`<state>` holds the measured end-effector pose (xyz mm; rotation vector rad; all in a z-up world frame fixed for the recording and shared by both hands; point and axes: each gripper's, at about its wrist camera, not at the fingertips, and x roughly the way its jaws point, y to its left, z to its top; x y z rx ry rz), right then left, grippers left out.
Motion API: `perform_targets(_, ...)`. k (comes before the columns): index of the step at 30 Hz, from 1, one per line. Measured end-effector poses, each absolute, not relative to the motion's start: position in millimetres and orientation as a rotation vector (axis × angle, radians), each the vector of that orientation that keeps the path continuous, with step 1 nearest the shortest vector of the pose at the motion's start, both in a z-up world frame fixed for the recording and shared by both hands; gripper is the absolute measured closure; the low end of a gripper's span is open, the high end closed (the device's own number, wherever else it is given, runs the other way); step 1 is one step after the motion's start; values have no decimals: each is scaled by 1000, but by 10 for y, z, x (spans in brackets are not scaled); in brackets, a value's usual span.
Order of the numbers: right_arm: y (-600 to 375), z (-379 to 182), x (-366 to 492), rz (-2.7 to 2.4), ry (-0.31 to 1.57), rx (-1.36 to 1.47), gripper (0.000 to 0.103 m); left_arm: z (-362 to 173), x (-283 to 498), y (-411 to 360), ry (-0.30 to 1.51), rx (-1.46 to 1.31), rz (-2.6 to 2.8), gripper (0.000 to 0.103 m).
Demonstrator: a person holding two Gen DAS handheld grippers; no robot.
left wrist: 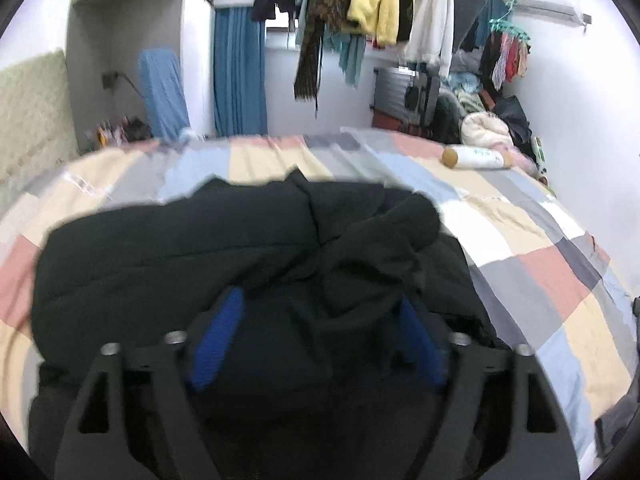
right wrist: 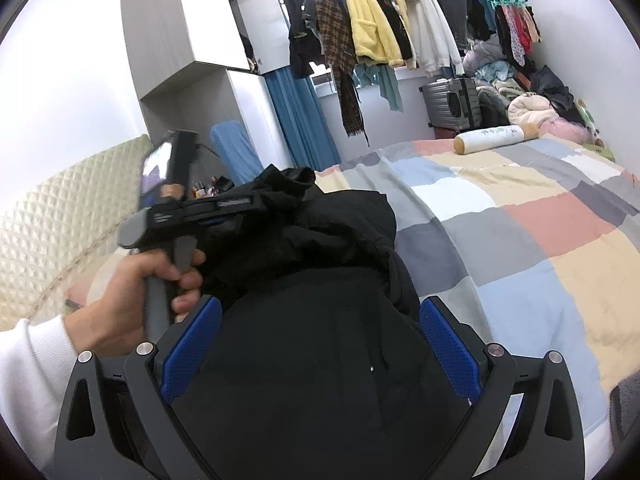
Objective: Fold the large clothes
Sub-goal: 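Release the sleeve onto the jacket body and open the left gripper, then grasp the folded sleeve edge on the jacket with the right gripper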
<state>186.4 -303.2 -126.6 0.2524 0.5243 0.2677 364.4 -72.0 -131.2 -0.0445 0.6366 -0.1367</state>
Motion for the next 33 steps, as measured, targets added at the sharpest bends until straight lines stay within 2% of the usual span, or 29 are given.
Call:
perform_targets(16, -2806, -1146, 1775, 294, 501, 187, 3, -619, 2601, 48, 528, -112, -74, 23)
perform_targets(26, -2640, -1001, 1834, 331, 530, 151, 3, -774, 1793, 581, 502, -115, -38, 23)
perform_targets(33, -2357, -992, 2566, 356, 614, 125, 3, -1094, 1652, 1023, 478, -243, 7, 23)
